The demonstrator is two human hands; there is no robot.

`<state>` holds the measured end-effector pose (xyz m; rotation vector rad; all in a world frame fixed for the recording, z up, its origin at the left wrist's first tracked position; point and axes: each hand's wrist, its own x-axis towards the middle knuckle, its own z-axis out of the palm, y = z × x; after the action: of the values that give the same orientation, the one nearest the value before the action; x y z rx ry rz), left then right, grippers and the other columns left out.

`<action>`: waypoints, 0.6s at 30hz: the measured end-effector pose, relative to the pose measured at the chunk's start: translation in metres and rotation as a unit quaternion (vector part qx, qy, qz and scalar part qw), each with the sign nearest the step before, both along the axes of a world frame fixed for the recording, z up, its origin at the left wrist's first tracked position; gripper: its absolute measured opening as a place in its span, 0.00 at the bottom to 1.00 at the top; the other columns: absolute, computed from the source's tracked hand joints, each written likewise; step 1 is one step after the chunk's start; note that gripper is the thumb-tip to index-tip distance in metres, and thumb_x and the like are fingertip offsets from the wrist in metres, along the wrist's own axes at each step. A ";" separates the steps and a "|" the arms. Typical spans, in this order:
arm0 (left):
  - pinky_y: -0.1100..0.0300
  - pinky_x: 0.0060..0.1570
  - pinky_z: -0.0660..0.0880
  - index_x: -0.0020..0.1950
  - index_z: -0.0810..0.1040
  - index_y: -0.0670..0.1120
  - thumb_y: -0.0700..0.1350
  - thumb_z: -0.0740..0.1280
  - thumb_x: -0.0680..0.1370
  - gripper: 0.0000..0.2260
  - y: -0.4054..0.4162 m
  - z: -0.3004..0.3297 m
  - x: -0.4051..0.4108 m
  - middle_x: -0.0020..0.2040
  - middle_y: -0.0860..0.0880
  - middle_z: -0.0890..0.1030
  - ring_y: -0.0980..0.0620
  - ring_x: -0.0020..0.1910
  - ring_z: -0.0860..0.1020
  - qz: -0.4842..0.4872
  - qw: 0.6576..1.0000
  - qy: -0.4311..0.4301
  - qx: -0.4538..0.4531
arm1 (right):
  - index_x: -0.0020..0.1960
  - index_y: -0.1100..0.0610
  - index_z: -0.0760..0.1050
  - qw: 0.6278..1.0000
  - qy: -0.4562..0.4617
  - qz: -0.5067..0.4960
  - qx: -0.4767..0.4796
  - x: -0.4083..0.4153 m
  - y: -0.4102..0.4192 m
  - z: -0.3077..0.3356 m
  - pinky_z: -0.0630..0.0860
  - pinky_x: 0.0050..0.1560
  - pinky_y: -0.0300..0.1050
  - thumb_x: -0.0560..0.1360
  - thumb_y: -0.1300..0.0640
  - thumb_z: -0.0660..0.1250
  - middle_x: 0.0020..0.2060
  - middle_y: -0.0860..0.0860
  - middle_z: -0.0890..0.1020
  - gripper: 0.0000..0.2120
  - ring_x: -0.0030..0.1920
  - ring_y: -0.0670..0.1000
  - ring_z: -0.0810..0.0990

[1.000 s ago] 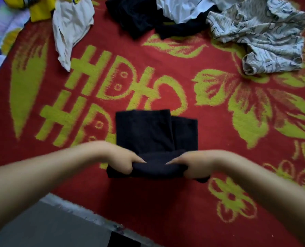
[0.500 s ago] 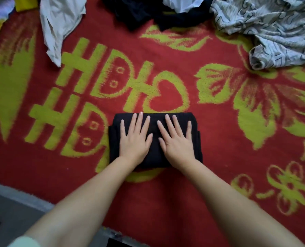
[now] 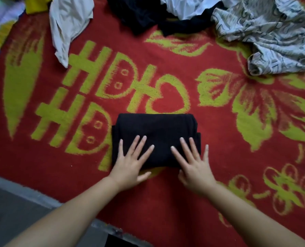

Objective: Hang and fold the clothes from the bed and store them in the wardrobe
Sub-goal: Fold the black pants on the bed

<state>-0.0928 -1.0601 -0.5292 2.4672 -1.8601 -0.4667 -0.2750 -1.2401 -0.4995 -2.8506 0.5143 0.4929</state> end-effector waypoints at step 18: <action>0.36 0.70 0.56 0.78 0.43 0.56 0.32 0.57 0.79 0.36 0.019 0.166 0.039 0.79 0.48 0.51 0.43 0.77 0.47 0.180 0.977 0.059 0.101 | 0.78 0.44 0.48 0.999 0.044 0.014 0.004 0.107 0.028 0.161 0.76 0.56 0.50 0.80 0.55 0.61 0.77 0.47 0.56 0.32 0.77 0.58 0.51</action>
<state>-0.0535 -1.0409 -0.3629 2.7515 -1.3392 -0.7919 -0.1683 -1.2118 -0.3390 -2.8431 0.4869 0.6259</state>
